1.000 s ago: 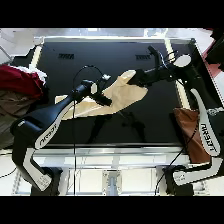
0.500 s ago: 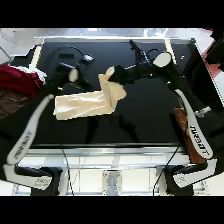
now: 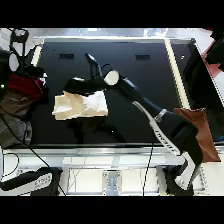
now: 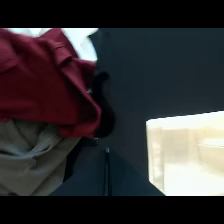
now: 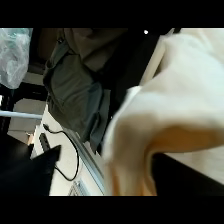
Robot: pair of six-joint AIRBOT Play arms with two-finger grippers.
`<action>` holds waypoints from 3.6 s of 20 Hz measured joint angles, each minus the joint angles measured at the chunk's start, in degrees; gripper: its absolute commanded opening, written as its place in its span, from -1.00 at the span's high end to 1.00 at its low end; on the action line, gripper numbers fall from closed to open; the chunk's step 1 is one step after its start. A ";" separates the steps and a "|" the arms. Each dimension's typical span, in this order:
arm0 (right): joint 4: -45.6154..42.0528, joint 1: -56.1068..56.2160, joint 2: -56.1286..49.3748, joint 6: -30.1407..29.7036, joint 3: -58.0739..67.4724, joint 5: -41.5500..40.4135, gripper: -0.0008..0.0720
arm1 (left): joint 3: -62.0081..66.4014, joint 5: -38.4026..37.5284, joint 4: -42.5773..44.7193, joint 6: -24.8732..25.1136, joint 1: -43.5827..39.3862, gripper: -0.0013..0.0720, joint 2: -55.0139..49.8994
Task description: Fold the shirts.
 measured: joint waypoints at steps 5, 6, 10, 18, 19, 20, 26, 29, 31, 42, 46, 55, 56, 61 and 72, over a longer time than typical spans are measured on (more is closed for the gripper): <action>-0.79 -2.23 -1.95 0.61 4.42 -5.46 -0.94 | -0.04 -0.74 -2.58 -0.44 1.05 0.94 0.70; -1.53 -4.04 -1.97 0.66 5.22 -4.87 -0.93 | -0.04 -0.76 -3.26 -0.46 1.18 0.94 0.76; -11.74 -14.73 -1.84 3.08 6.08 7.50 -0.93 | -0.07 -0.98 -4.72 -0.61 1.29 0.94 0.83; -18.86 -26.16 -4.52 3.78 -5.44 19.96 -0.93 | -0.07 -0.98 -5.49 -0.61 1.29 0.94 0.85; -16.41 -25.90 -5.88 2.38 -6.21 19.56 -0.93 | -0.07 -0.98 -5.55 -0.61 1.29 0.94 0.85; -14.01 -25.42 -7.37 1.18 -6.71 19.15 -0.93 | -0.07 -0.98 -5.60 -0.63 1.29 0.94 0.85; 0.74 -20.87 -14.25 -4.52 -6.03 16.20 -0.71 | -0.07 -0.98 -5.62 -0.61 1.29 0.94 0.85; 3.69 -18.56 -16.76 -4.94 -2.43 15.69 -0.71 | -0.07 -0.98 -5.62 -0.61 1.29 0.94 0.85; 4.35 -17.40 -18.05 -4.46 -0.13 16.79 -0.70 | -0.07 -0.98 -5.62 -0.61 1.29 0.94 0.85; 5.66 -15.17 -19.56 -3.30 3.15 30.75 0.93 | -0.07 -1.05 -5.62 -0.61 1.29 0.94 0.85; 3.63 -19.56 -18.45 -3.65 7.34 31.28 0.93 | -0.07 -1.05 -5.62 -0.61 1.29 0.94 0.85; -13.07 -45.48 -4.37 -0.20 10.01 34.86 0.93 | -0.07 -1.05 -5.62 -0.61 1.29 0.94 0.85; -14.16 -48.72 -2.67 0.22 9.90 35.82 0.93 | -0.07 -1.05 -5.62 -0.61 1.29 0.94 0.85; -24.33 -63.93 6.03 2.75 7.96 45.66 0.93 | -0.07 -1.05 -7.19 -0.61 1.29 0.94 0.85; -48.39 -81.85 29.18 1.95 -13.64 59.04 0.93 | -0.07 -1.03 -10.80 -0.61 1.29 0.94 0.85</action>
